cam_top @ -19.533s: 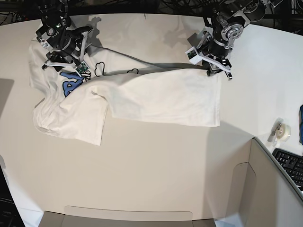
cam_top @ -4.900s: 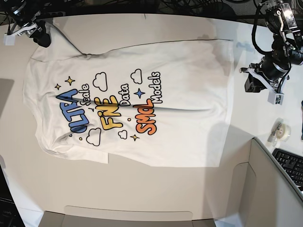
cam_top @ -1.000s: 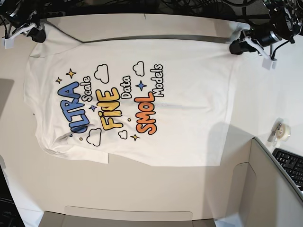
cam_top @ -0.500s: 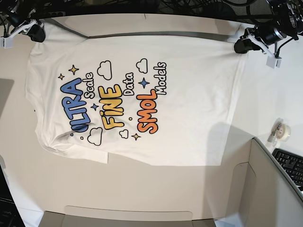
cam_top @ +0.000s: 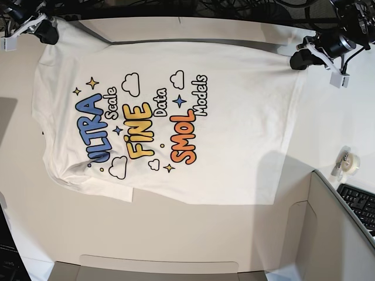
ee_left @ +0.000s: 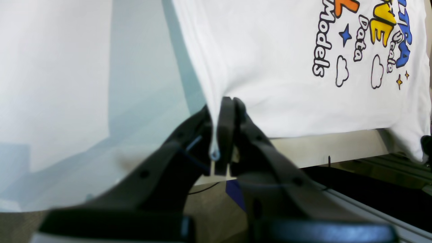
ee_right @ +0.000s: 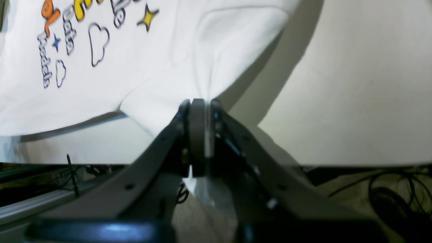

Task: Layout the t-shirt on the table in an organized manner, then fold the t-shirt properly
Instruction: 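Pull the hem corners apart with both grippers to straighten the shirt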

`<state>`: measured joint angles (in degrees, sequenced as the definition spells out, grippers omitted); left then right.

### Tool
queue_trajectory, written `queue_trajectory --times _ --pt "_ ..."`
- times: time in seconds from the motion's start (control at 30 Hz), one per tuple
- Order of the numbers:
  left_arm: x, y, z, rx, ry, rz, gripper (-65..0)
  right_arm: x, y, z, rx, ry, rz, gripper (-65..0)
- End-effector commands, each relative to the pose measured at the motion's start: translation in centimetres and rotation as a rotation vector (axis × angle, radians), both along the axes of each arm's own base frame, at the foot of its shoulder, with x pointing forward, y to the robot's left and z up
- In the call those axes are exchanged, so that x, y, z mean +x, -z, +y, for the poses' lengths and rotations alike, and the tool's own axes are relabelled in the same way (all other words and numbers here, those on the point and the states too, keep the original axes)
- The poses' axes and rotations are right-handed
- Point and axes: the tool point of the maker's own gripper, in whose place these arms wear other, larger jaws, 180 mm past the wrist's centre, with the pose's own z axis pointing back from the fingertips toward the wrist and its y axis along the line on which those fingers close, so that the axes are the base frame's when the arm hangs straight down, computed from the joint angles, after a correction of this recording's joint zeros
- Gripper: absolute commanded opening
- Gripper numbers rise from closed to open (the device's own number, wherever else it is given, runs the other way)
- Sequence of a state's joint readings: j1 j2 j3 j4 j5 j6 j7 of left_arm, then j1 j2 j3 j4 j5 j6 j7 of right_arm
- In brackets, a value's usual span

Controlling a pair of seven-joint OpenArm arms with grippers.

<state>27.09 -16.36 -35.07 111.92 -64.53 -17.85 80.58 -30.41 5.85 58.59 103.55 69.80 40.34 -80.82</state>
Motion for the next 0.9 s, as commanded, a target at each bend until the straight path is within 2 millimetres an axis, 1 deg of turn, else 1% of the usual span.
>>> queue_trajectory --times 0.0,0.2,0.37,0.43,0.53,0.57,0.73,0.8,0.87 --pt "0.4 -0.9 0.4 0.014 0.004 -0.031 -65.0 0.2 -1.2 -0.4 -0.023 -0.005 -0.029 -65.0" --pt "0.6 -1.2 1.0 0.039 0.017 -0.031 -65.0 -0.9 -2.7 0.6 -0.035 -0.048 -0.034 -65.0" --pt "0.6 -1.2 1.0 0.039 0.017 -0.031 -65.0 -1.5 -3.0 1.0 -0.01 -0.051 -0.038 -65.0" --pt "0.6 -1.2 1.0 0.039 0.017 -0.031 -65.0 -1.9 -3.5 0.8 0.002 -0.028 -0.056 -65.0" --pt "0.7 -1.3 1.3 0.051 0.021 -0.033 -65.0 -2.3 -5.6 -0.2 -0.052 0.007 -0.1 -65.0" --pt "0.7 -1.3 1.4 0.053 0.022 -0.032 -65.0 -2.3 -5.9 -0.5 -0.068 0.013 -0.104 -65.0" --pt "0.8 -1.4 1.5 0.057 0.024 -0.035 -65.0 -2.3 -5.6 -1.0 -0.092 0.025 -0.091 -65.0" --pt "0.8 -1.4 1.5 0.057 0.024 -0.035 -65.0 -2.0 -5.2 -0.6 -0.086 0.011 -0.085 -65.0" --pt "0.9 -1.5 1.5 0.057 0.024 -0.038 -65.0 -1.0 -5.1 -0.1 -0.073 -0.006 -0.106 -65.0"
